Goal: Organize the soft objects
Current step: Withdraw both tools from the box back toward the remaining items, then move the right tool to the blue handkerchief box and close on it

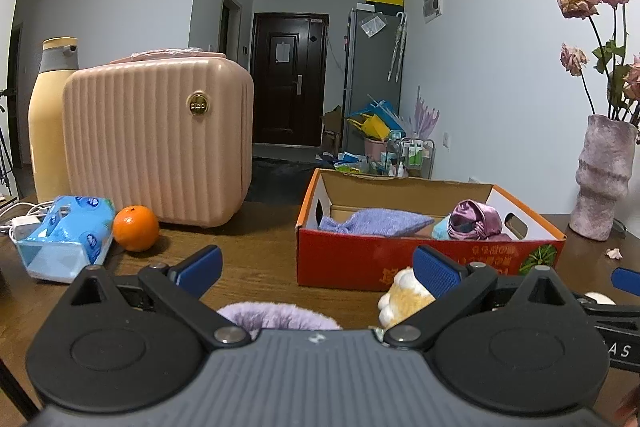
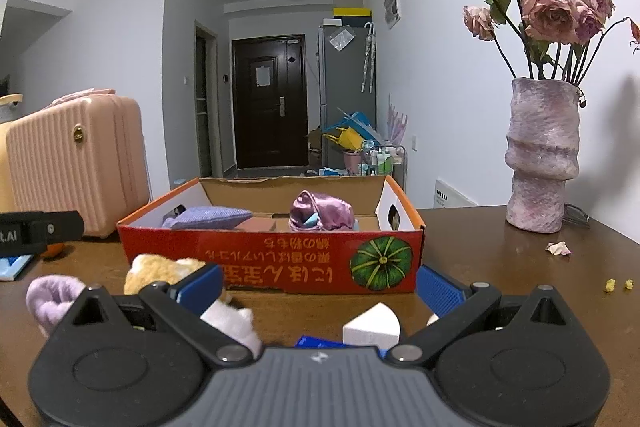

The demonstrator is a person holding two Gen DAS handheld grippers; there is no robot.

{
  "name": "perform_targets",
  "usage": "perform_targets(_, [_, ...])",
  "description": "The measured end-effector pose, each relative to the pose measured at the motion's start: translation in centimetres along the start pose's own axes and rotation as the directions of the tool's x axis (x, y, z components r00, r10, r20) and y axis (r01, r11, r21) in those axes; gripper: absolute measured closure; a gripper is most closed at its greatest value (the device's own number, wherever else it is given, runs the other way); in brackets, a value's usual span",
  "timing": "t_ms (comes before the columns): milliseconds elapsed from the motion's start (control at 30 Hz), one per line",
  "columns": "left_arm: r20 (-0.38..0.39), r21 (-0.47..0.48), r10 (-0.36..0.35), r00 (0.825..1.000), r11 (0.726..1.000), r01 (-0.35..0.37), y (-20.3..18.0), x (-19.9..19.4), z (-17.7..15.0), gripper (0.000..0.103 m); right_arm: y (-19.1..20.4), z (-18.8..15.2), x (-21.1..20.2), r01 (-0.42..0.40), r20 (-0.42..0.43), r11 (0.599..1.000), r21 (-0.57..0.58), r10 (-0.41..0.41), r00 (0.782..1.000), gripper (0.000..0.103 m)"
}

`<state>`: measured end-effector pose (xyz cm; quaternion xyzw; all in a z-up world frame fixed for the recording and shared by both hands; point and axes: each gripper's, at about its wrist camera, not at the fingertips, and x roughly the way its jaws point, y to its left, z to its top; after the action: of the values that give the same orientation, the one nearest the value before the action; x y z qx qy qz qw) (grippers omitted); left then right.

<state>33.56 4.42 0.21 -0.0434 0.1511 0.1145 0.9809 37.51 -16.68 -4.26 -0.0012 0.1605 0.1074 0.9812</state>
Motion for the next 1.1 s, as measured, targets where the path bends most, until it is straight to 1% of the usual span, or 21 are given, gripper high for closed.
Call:
perform_targets(733, [-0.063,0.050,-0.052,0.997,0.997,0.055,1.2,-4.3,-2.5,0.000,0.2,-2.0,-5.5,-0.018,-0.023,0.999,-0.037,0.017,1.000,0.000])
perform_targets(900, [-0.071,0.061,-0.055,0.996,0.996,0.060,1.2,-4.5,-2.7,0.000,0.3,-2.4,-5.8,-0.005,-0.065,0.998,-0.059,0.001,0.998,0.000])
perform_targets(1100, [-0.087,0.060,-0.064,0.994,0.996,0.069,1.2,-4.0,-2.9,0.000,0.0,-2.7,-5.0,0.020,-0.122,0.999,-0.050,-0.026,0.992,0.000])
